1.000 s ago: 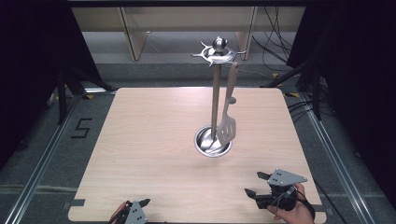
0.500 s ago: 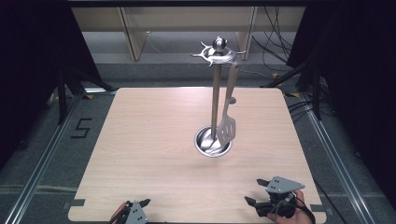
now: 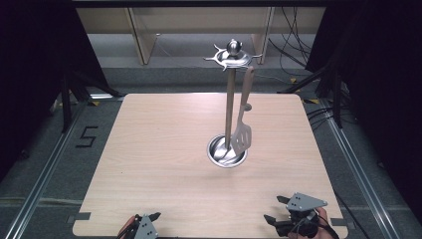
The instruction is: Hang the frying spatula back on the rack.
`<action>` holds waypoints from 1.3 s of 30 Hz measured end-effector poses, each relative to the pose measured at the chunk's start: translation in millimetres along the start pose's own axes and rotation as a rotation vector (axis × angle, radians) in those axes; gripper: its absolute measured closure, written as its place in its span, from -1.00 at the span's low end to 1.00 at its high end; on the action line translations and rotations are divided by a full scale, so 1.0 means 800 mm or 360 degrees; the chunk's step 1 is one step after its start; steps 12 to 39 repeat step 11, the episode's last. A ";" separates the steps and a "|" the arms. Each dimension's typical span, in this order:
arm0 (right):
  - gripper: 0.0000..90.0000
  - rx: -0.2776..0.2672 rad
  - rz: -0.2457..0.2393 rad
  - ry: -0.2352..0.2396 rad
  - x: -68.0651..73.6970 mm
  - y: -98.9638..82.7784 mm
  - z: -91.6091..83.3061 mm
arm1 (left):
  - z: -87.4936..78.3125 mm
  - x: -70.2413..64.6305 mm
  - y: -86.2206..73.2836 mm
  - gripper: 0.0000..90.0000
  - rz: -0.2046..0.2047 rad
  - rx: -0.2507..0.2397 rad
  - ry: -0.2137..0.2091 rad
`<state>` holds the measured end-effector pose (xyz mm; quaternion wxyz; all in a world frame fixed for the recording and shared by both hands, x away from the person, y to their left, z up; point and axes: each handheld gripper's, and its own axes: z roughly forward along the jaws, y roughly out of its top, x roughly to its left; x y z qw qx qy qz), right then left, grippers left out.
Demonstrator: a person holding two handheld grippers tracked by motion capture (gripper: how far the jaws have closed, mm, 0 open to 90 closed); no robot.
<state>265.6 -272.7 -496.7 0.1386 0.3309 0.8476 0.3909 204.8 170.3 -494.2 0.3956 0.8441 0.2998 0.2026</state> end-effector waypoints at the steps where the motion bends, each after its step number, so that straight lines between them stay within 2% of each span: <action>1: -0.48 0.0001 -0.0021 -0.0014 -0.001 0.000 0.001 | 0.000 0.000 0.000 -0.66 0.0000 0.0000 0.0000; 5: -0.48 0.0031 -0.0026 -0.0015 -0.002 -0.001 0.003 | -0.001 0.002 0.001 -0.66 0.0010 0.0007 -0.0031; 7: -0.48 0.0038 -0.0033 -0.0027 -0.004 -0.002 0.004 | -0.001 0.001 0.001 -0.66 0.0001 0.0009 -0.0034; 8: -0.48 0.0037 -0.0022 -0.0004 -0.004 -0.002 0.004 | -0.001 0.001 0.000 -0.66 -0.0018 0.0020 -0.0048; 10: -0.48 0.0048 -0.0027 -0.0025 -0.005 -0.003 0.004 | 0.000 0.000 0.000 -0.66 -0.0017 0.0001 -0.0021; 39: -0.48 0.0049 -0.0028 -0.0027 -0.005 -0.003 0.004 | 0.000 0.000 0.000 -0.66 -0.0017 0.0001 -0.0021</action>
